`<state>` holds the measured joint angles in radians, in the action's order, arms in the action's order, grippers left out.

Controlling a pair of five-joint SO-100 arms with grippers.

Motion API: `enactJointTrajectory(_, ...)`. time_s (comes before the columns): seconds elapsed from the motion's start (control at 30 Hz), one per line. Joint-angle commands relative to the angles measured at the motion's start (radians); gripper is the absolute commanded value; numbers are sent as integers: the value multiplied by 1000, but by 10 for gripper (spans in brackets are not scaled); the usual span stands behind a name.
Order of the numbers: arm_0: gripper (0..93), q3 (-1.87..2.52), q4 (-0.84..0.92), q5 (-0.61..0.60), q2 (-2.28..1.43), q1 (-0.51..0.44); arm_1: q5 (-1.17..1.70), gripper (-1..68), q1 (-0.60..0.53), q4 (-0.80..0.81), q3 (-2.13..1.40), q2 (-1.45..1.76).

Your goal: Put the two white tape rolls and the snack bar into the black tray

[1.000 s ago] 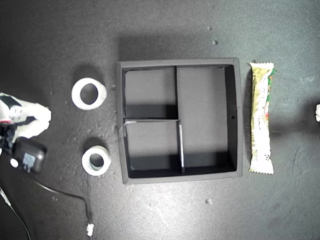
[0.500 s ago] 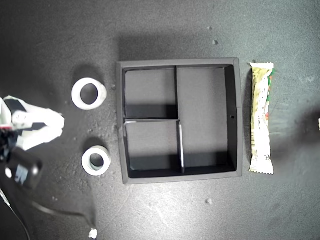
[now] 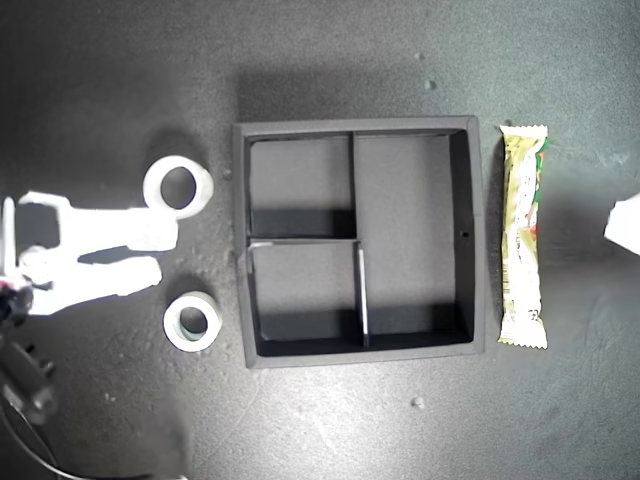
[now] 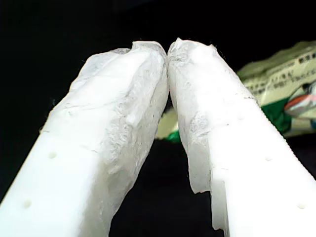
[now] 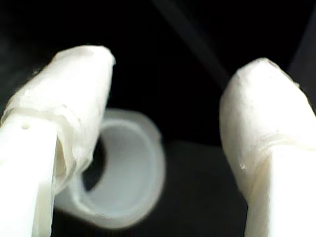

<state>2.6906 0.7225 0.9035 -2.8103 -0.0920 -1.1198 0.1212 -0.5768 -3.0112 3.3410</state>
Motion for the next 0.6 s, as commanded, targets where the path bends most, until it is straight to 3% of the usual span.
enactJointTrajectory(0.0,167,-103,-3,51,195,38,15,-2,28,2,-3,11)
enactJointTrajectory(0.3,145,-71,2,106,225,44,55,-3,64,91,25,9)
enactJointTrajectory(0.47,144,-103,3,110,310,32,130,-4,18,422,-84,9)
enactJointTrajectory(0.57,146,-121,-2,104,357,32,252,-5,-29,460,-74,9)
